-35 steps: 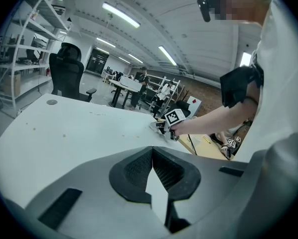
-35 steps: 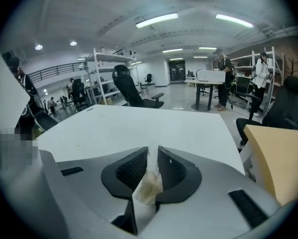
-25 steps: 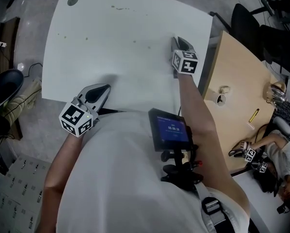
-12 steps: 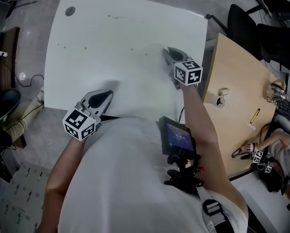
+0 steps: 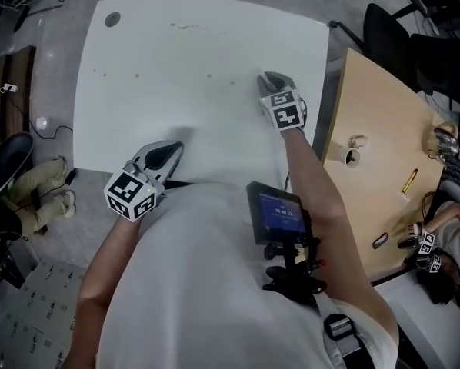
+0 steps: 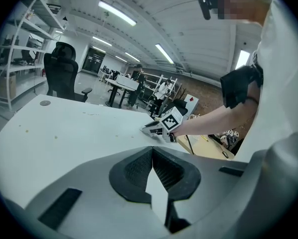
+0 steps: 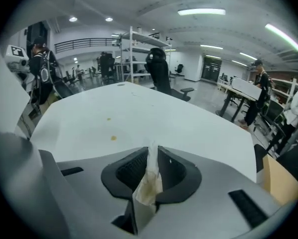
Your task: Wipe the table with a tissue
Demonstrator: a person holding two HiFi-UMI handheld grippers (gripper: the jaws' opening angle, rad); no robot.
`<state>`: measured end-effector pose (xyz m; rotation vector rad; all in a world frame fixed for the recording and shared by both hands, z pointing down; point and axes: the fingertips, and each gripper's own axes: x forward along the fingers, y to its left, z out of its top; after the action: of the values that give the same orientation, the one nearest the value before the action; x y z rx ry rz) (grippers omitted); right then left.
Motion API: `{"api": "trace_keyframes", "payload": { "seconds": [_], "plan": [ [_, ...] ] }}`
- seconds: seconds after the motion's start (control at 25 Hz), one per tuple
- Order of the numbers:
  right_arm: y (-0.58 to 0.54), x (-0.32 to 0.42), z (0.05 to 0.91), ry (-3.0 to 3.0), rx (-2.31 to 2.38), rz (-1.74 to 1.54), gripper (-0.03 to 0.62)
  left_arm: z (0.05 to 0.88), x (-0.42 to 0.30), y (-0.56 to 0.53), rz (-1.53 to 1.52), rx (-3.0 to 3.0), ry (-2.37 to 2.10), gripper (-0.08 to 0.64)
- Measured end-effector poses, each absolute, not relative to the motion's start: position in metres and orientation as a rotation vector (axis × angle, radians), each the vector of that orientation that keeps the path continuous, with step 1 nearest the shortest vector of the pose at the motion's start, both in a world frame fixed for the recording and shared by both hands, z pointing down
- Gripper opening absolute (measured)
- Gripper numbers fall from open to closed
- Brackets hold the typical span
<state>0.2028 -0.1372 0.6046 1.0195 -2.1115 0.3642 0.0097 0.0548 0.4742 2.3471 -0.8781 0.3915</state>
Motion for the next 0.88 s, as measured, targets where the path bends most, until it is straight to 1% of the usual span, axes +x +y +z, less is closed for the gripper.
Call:
{"api": "trace_keyframes", "payload": {
  "seconds": [0.28,0.56,0.64,0.8,0.88],
  "plan": [
    [-0.12,0.183,0.597,-2.147,0.732,0.456,0.064,0.472,0.024,0.04,0.38,2.388,-0.871,0.006],
    [-0.12,0.181,0.576,-2.199,0.797,0.429,0.065,0.468,0.043,0.033,0.368,2.43,-0.831,0.006],
    [-0.12,0.183,0.572,-2.237,0.866,0.522,0.064,0.469,0.047,0.034,0.364,2.436,-0.805,0.006],
    [-0.116,0.181,0.567,-2.311,1.004,0.887,0.064,0.475,0.045,0.03,0.355,2.447,-0.734,0.006],
    [-0.117,0.185,0.571,-2.263,1.083,0.876,0.065,0.478,0.037,0.027,0.349,2.452,-0.699,0.006]
  ]
}}
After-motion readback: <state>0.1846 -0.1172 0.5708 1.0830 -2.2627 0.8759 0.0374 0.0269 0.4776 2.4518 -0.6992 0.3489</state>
